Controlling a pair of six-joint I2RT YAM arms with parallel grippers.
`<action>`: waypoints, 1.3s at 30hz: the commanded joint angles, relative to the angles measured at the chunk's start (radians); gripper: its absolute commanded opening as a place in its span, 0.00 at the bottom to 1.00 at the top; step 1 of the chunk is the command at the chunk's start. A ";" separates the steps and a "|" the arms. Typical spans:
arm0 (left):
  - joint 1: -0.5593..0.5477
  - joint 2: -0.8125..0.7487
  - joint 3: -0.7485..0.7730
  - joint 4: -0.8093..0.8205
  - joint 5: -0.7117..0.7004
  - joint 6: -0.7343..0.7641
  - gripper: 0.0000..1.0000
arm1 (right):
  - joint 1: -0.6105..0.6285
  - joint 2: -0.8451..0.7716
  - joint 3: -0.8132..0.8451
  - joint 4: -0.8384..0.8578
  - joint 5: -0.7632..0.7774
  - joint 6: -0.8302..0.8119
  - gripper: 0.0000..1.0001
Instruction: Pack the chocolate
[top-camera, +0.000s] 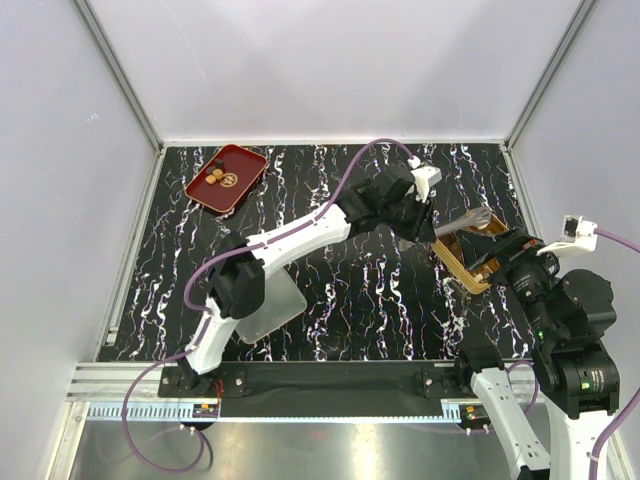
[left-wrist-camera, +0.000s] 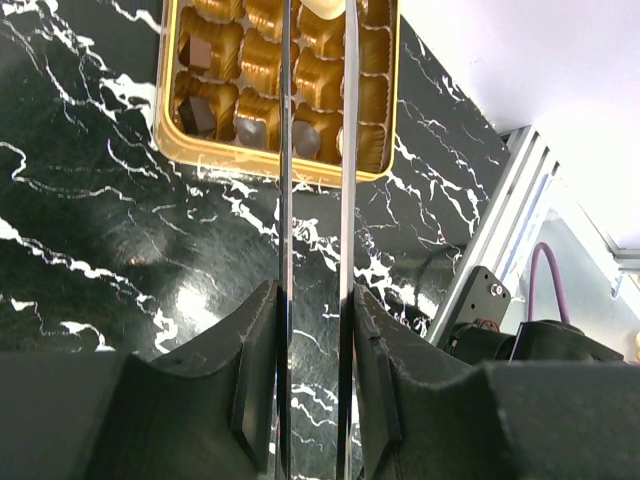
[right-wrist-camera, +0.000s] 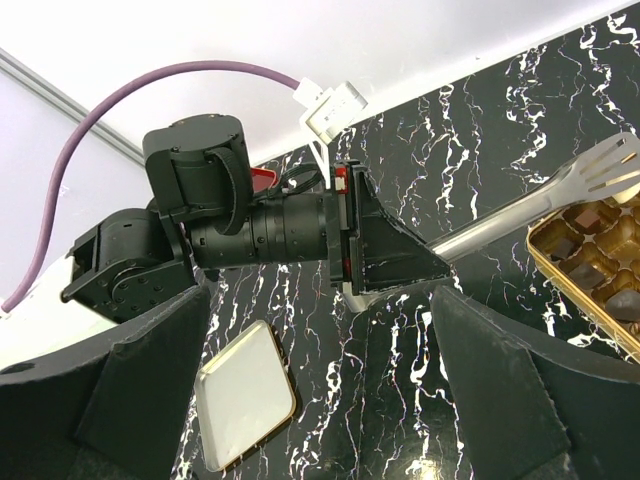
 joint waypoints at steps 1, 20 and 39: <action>-0.002 0.020 0.010 0.081 -0.002 0.024 0.33 | 0.006 -0.007 0.025 0.001 0.004 -0.012 1.00; -0.018 0.067 0.013 0.027 -0.031 0.085 0.38 | 0.008 0.003 0.020 0.020 -0.005 -0.012 1.00; -0.018 0.008 0.054 -0.020 -0.062 0.110 0.44 | 0.006 0.003 0.023 0.021 -0.021 0.005 1.00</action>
